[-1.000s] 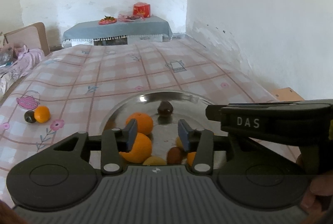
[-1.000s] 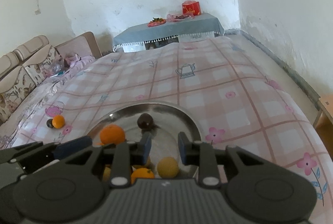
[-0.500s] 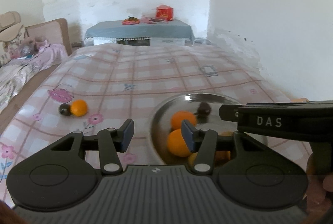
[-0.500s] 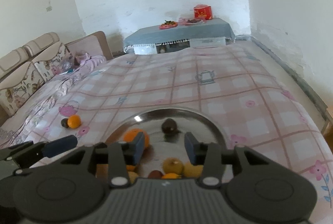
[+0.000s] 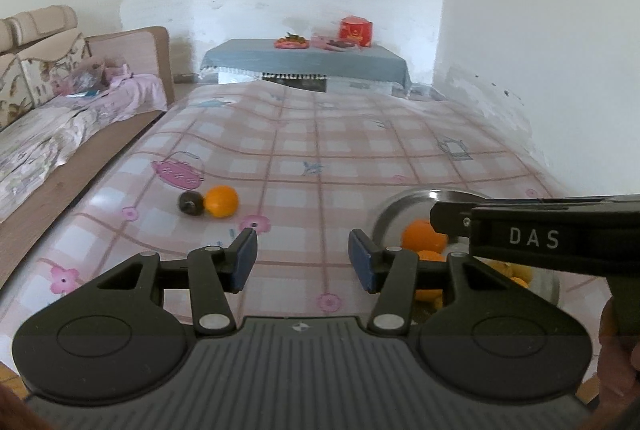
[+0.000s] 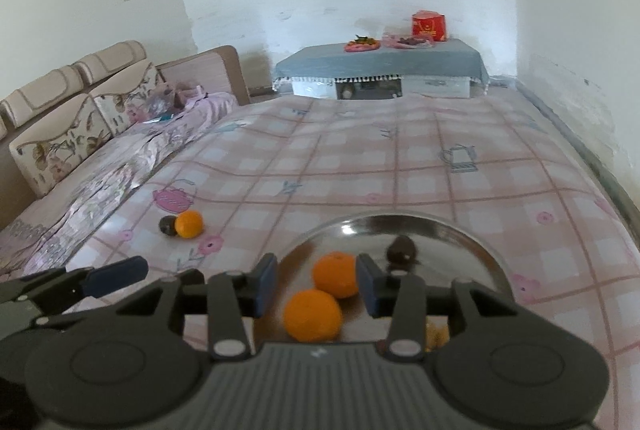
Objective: Organize fruits
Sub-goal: 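Move both open grippers back to the small orange and dark fruit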
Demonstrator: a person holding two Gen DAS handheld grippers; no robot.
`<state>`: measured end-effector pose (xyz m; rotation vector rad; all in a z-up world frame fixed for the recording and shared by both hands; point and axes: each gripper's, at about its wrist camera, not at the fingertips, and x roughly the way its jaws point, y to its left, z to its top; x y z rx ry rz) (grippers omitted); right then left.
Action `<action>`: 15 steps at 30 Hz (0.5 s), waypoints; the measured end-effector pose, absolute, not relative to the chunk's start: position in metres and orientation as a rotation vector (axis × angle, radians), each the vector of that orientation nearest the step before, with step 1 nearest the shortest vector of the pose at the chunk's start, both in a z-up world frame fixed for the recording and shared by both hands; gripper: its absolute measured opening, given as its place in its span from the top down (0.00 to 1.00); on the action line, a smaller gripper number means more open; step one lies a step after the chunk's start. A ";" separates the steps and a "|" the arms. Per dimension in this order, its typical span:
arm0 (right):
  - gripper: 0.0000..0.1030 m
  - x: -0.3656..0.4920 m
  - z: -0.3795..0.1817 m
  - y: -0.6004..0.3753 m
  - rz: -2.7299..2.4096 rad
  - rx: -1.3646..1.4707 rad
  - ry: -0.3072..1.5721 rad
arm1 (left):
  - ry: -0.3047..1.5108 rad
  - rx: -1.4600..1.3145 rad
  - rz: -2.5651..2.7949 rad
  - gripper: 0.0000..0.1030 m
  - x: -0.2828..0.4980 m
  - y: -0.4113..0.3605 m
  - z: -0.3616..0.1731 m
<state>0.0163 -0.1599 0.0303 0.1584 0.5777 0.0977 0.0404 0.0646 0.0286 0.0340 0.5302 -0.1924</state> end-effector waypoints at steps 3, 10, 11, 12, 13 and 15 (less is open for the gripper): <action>0.59 0.019 0.031 -0.150 0.112 0.143 0.578 | 0.529 0.019 -0.175 0.39 0.044 0.068 0.028; 0.58 0.027 0.031 -0.131 0.139 0.119 0.593 | 0.528 -0.010 -0.140 0.40 0.057 0.083 0.027; 0.58 0.029 0.031 -0.128 0.144 0.117 0.594 | 0.528 -0.013 -0.135 0.39 0.059 0.085 0.026; 0.58 0.030 0.031 -0.125 0.147 0.115 0.596 | 0.528 -0.017 -0.131 0.39 0.061 0.088 0.025; 0.58 0.031 0.031 -0.123 0.150 0.114 0.597 | 0.529 -0.022 -0.125 0.39 0.064 0.091 0.024; 0.58 0.034 0.031 -0.117 0.158 0.110 0.598 | 0.531 -0.029 -0.114 0.39 0.068 0.093 0.023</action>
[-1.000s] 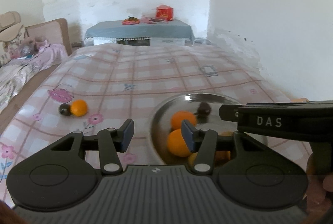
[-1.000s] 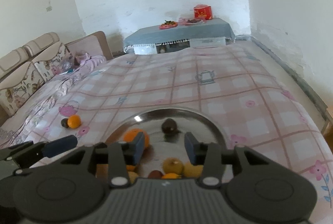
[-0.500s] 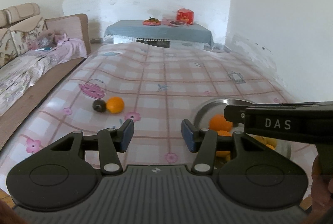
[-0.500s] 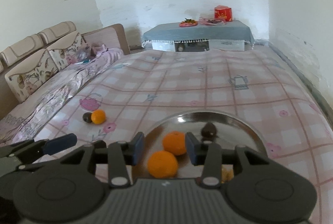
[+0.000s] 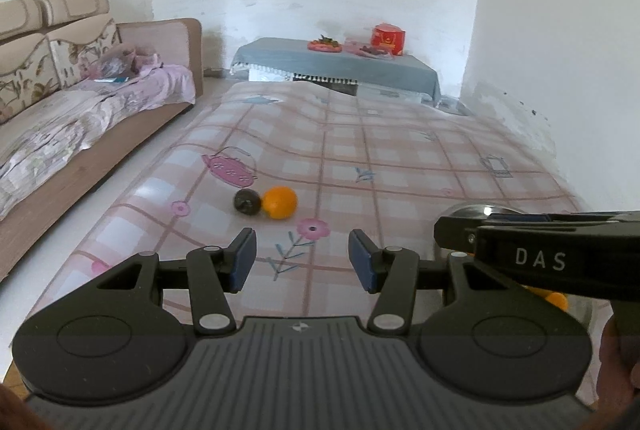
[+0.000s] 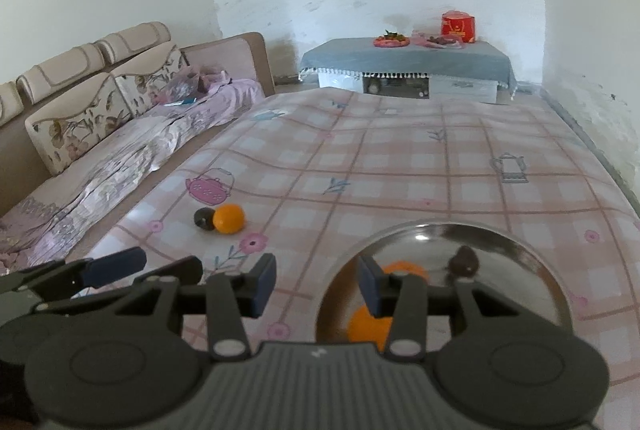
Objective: Organize fruits
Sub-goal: 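Move both open grippers back to the small orange and dark fruit, then grasp the dark round fruit with the left gripper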
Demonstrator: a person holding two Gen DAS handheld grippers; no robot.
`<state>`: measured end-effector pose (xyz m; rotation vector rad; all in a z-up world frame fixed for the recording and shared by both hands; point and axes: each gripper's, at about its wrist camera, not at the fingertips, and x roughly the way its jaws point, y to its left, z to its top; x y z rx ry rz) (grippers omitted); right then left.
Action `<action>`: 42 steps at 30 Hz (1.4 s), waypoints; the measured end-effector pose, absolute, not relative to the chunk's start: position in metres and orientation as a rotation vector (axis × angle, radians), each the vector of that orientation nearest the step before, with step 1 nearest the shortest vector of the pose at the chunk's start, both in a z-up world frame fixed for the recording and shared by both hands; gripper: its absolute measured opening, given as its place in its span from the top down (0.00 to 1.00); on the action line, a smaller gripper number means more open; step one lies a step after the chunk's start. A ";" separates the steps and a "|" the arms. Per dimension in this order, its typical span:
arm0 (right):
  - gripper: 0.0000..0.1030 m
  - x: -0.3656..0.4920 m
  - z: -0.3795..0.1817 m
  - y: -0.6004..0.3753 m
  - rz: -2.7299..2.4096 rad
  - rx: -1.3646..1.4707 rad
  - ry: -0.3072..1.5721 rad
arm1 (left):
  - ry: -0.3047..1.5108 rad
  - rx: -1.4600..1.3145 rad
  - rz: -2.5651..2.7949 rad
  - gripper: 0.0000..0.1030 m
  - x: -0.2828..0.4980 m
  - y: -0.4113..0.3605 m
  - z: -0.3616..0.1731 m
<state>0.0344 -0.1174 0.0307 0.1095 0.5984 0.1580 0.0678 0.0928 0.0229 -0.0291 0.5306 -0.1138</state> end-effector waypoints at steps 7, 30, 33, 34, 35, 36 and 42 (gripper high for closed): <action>0.54 0.041 0.030 -0.101 0.193 0.098 0.598 | 0.545 -0.045 -0.059 0.39 0.089 0.107 0.016; 0.44 0.052 0.020 -0.109 0.242 0.147 0.599 | 0.585 0.009 0.015 0.30 0.184 0.129 -0.009; 0.42 0.054 0.020 -0.109 0.245 0.145 0.594 | 0.588 -0.005 0.020 0.26 0.186 0.137 -0.013; 0.41 0.055 0.019 -0.109 0.248 0.146 0.594 | 0.584 -0.004 0.011 0.24 0.187 0.137 -0.014; 0.41 0.056 0.018 -0.109 0.250 0.148 0.595 | 0.583 0.007 0.003 0.23 0.188 0.136 -0.013; 0.41 0.057 0.017 -0.109 0.252 0.151 0.597 | 0.579 0.020 -0.008 0.23 0.188 0.136 -0.013; 0.39 0.064 0.014 -0.109 0.257 0.161 0.605 | 0.588 0.061 -0.074 0.25 0.184 0.130 -0.015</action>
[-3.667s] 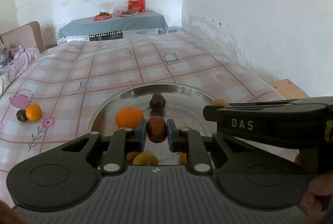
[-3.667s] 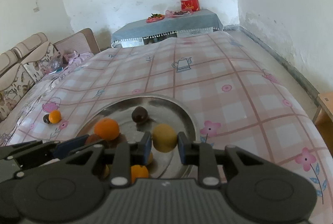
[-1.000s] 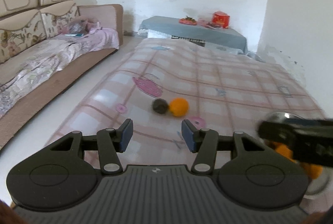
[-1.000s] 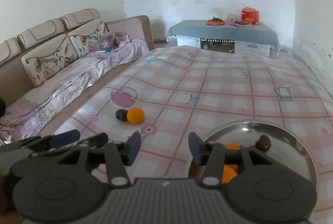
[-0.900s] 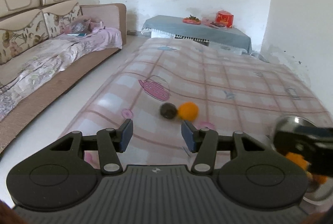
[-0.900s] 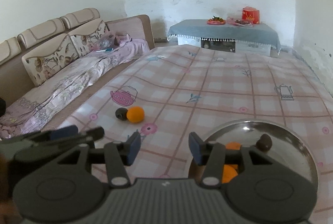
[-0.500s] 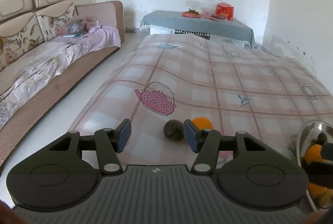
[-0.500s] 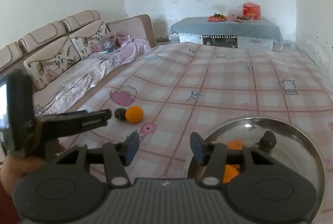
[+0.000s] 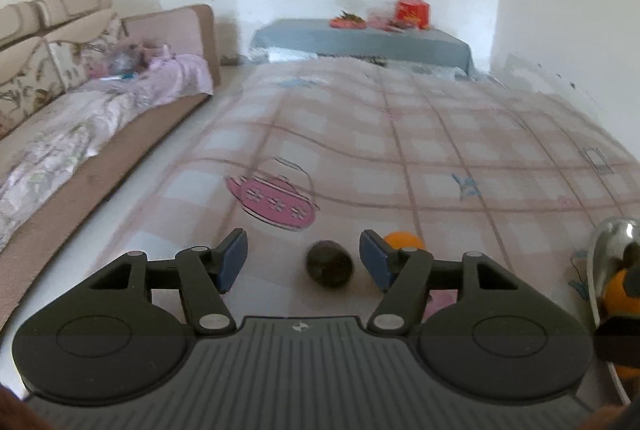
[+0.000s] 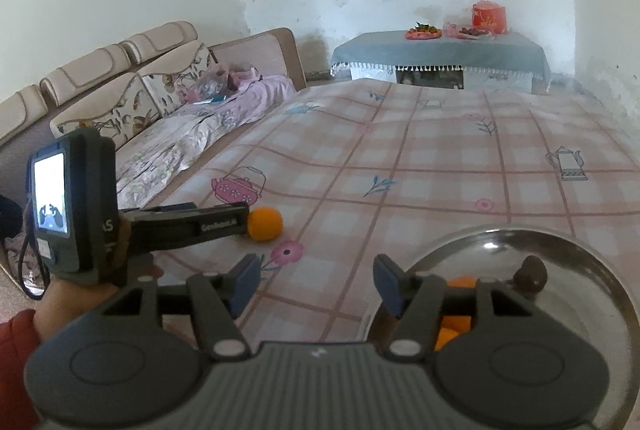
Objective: Organize fruits
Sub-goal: 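Grasp the dark round fruit with the left gripper, then move right gripper to the small orange and grasp it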
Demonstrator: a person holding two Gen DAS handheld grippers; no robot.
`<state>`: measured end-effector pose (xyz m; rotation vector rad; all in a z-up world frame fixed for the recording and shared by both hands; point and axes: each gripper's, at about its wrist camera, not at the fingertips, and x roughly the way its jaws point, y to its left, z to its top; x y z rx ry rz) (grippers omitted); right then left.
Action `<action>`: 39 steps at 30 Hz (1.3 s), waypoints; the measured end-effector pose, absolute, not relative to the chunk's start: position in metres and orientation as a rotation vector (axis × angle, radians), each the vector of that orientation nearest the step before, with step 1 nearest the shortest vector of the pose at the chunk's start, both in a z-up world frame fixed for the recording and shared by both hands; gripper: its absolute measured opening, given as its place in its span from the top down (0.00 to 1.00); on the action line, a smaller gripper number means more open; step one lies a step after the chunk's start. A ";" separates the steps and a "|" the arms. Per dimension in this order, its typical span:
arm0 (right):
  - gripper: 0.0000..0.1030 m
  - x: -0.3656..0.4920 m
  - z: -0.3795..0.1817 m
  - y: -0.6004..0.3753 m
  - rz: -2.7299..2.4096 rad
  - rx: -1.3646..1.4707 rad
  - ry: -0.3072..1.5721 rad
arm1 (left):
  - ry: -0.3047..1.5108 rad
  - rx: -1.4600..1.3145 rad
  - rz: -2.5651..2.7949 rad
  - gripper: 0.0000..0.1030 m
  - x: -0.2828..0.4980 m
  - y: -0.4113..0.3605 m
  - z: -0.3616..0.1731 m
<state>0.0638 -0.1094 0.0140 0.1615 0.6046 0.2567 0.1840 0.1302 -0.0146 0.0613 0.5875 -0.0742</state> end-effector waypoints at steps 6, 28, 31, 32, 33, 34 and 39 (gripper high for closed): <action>0.36 0.068 0.012 -0.110 0.252 0.167 0.607 | 0.599 0.052 -0.094 0.41 0.178 0.134 -0.018; 0.30 0.107 -0.008 -0.087 0.227 0.124 0.665 | 0.598 -0.047 -0.043 0.70 0.147 0.150 -0.008; 0.30 0.117 -0.013 -0.085 0.185 0.101 0.665 | 0.594 -0.054 -0.035 0.70 0.143 0.148 -0.007; 0.30 0.122 -0.014 -0.086 0.184 0.105 0.666 | 0.595 -0.061 -0.035 0.70 0.143 0.148 -0.007; 0.30 0.128 -0.015 -0.086 0.180 0.103 0.672 | 0.597 -0.068 -0.036 0.70 0.144 0.147 -0.008; 0.30 0.134 -0.015 -0.086 0.168 0.098 0.673 | 0.596 -0.072 -0.035 0.70 0.144 0.146 -0.008; 0.38 0.154 -0.020 -0.085 0.156 0.090 0.739 | 0.592 -0.081 -0.035 0.70 0.144 0.147 -0.010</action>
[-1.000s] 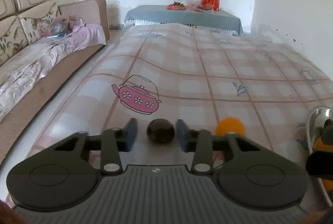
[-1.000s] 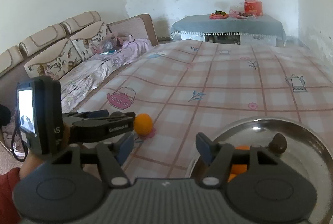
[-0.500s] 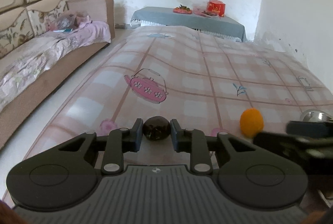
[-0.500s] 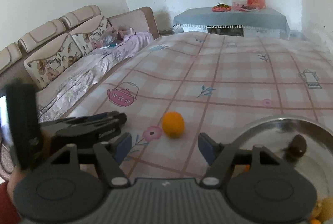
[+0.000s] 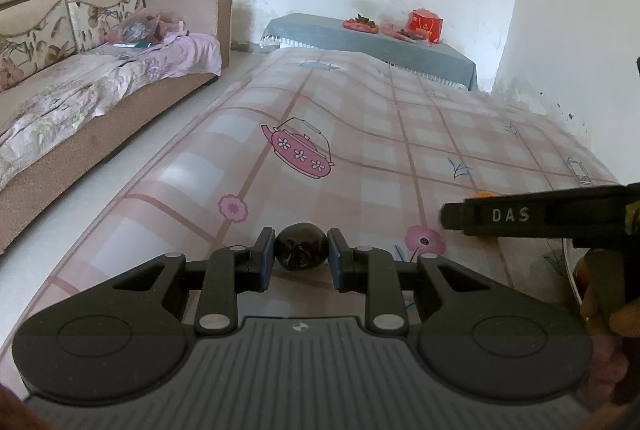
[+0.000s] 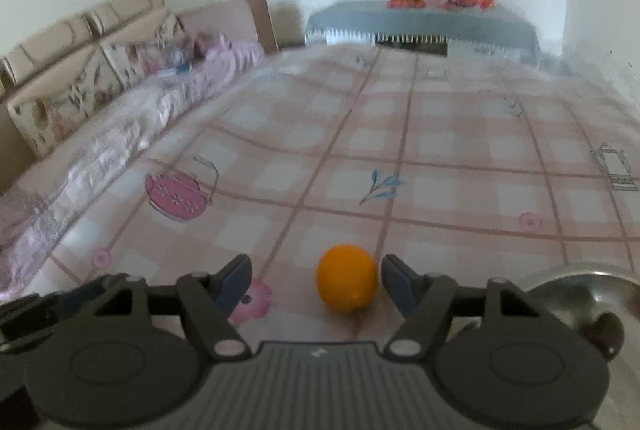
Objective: Organize fruits
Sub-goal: 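Move right gripper to the small orange and grasp it, then carry the dark fruit and small orange toward the steel basin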
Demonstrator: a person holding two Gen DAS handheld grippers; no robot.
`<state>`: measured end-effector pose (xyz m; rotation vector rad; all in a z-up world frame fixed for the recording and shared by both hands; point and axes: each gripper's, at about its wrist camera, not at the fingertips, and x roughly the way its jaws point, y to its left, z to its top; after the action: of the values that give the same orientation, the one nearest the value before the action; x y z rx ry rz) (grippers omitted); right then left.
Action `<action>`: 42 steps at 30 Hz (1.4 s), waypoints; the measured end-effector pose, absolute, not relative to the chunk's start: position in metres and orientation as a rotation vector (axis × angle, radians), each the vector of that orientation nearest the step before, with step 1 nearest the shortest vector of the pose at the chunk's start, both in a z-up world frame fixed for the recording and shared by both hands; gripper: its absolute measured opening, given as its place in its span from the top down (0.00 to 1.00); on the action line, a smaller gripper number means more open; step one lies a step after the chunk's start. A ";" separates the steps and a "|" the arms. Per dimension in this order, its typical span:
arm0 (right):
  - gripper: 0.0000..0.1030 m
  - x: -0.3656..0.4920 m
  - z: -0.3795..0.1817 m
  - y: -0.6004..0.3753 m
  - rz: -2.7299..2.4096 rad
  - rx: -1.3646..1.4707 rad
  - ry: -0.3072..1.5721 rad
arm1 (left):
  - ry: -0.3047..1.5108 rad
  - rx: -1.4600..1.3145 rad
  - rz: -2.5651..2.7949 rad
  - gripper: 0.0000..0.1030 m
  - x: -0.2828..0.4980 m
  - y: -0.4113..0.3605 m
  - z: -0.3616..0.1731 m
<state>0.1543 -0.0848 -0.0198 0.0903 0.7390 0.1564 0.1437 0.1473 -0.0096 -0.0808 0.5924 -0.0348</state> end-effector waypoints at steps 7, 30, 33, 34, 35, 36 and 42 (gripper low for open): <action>0.72 0.144 -0.020 -0.081 0.141 0.039 0.721 | 0.590 -0.092 -0.033 0.70 0.140 0.150 -0.009; 0.72 0.072 0.022 -0.086 0.225 0.106 0.634 | 0.546 -0.042 -0.010 0.70 0.089 0.130 0.025; 0.72 0.062 0.026 -0.086 0.221 0.104 0.622 | 0.537 -0.037 -0.012 0.70 0.081 0.125 0.031; 0.72 0.059 0.027 -0.087 0.219 0.103 0.619 | 0.534 -0.039 -0.013 0.70 0.078 0.124 0.032; 0.72 0.056 0.028 -0.088 0.218 0.105 0.616 | 0.532 -0.041 -0.013 0.70 0.075 0.123 0.033; 0.72 0.052 0.029 -0.088 0.216 0.108 0.612 | 0.529 -0.041 -0.015 0.70 0.072 0.122 0.035; 0.72 0.035 0.034 -0.093 0.211 0.114 0.597 | 0.520 -0.036 -0.022 0.70 0.061 0.115 0.040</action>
<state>0.0352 -0.0935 0.0335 0.1139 0.5971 0.2110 0.0611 0.1147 0.0395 -0.0361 0.5202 -0.0220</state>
